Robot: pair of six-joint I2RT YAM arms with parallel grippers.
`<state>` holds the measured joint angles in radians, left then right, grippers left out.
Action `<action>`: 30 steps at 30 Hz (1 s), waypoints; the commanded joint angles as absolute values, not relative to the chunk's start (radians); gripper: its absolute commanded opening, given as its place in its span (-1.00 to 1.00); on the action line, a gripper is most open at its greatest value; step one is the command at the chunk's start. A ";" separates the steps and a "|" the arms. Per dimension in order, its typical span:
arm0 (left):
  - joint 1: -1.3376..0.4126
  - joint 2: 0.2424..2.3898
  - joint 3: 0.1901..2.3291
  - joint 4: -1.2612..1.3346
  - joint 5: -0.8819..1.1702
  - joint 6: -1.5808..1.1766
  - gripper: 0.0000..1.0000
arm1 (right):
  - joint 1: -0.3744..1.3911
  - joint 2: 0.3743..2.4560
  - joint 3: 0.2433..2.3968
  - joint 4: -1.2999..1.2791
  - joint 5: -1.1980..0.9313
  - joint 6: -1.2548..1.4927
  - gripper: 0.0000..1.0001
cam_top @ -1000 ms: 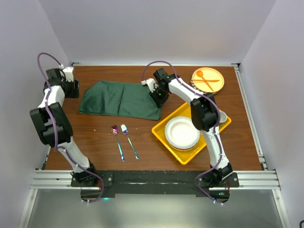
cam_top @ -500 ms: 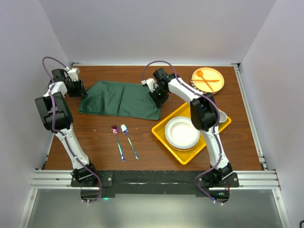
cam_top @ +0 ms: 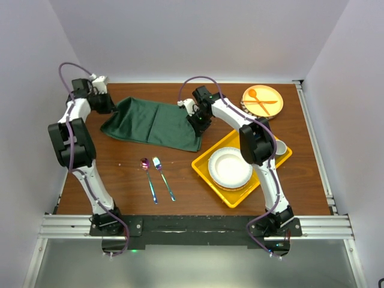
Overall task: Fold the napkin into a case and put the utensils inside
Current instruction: Fold the rectangle-folded napkin at the center of the board.
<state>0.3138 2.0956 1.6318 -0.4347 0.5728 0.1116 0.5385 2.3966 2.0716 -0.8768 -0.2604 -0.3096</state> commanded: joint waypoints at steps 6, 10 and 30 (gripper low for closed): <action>0.066 2.002 1.594 -0.388 0.612 -0.104 -1.00 | 0.543 2.376 2.080 -0.839 -0.383 -0.235 -0.67; -0.066 2.037 1.592 -0.345 0.629 -0.156 -1.00 | 0.540 2.362 2.060 -0.828 -0.400 -0.229 -0.66; -0.251 2.118 1.485 -0.157 0.612 -0.362 -1.00 | 0.397 2.324 2.046 -0.785 -0.345 0.049 -0.51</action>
